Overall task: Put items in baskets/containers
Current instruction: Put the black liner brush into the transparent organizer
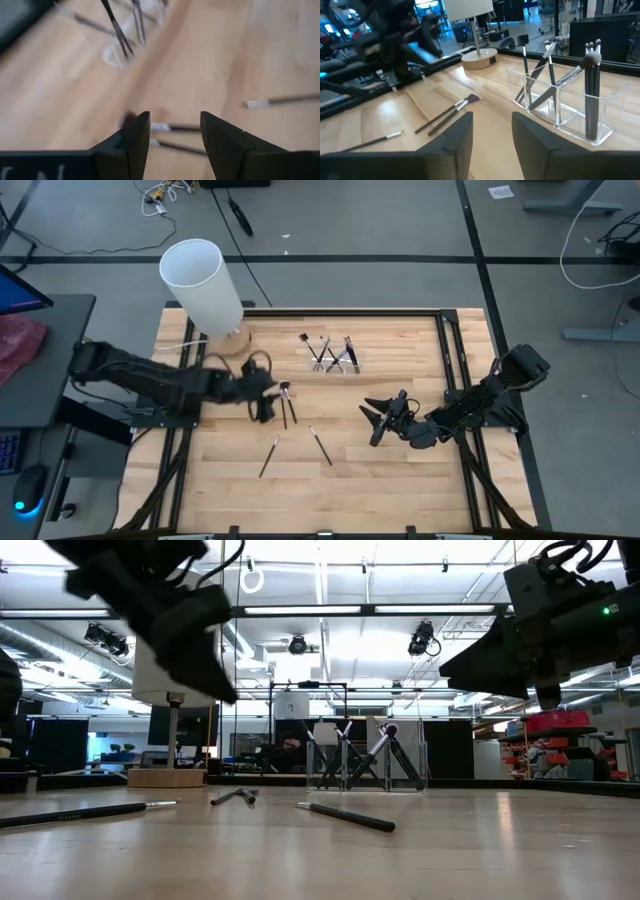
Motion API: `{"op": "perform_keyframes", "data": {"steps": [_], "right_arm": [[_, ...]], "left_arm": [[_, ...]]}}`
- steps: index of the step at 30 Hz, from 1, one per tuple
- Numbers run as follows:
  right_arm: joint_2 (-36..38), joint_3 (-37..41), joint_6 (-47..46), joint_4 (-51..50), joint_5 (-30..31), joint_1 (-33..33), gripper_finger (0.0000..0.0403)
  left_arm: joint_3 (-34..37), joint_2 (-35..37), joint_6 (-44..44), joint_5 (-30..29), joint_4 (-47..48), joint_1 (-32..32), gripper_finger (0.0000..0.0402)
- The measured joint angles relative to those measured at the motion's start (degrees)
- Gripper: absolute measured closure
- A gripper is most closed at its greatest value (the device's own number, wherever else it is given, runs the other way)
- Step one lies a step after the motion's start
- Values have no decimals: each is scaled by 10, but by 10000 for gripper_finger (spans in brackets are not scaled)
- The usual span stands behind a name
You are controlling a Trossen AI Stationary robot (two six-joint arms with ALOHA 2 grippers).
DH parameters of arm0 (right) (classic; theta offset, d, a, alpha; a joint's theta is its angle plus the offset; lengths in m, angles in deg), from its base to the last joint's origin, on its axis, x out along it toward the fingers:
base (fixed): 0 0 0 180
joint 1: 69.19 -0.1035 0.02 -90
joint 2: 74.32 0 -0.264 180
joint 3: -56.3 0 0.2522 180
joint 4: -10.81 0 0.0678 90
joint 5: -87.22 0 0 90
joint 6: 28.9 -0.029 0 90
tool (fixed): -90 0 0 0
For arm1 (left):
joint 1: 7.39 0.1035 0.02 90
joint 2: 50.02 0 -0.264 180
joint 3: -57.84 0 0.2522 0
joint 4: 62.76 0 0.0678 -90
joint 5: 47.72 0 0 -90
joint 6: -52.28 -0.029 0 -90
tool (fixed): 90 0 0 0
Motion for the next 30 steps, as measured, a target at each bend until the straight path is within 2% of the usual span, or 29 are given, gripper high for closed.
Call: {"op": "perform_keyframes", "data": {"steps": [6,12,15,19,22,30], "right_arm": [[0,0,-2,-7,0,5,266],[0,0,-15,-10,0,7,266],[0,0,-15,-10,0,7,266],[0,0,-13,-11,0,7,266],[0,0,-10,-11,0,7,266],[0,0,-11,-19,0,7,266]], "left_arm": [[65,-5,147,-61,-1,-114,225],[117,-5,340,-172,-1,-230,225],[124,-5,410,-206,-8,-283,225],[118,-28,422,-242,-69,-340,225],[99,-72,421,-281,-92,-367,225],[46,-232,422,-296,-94,-377,225]]}}
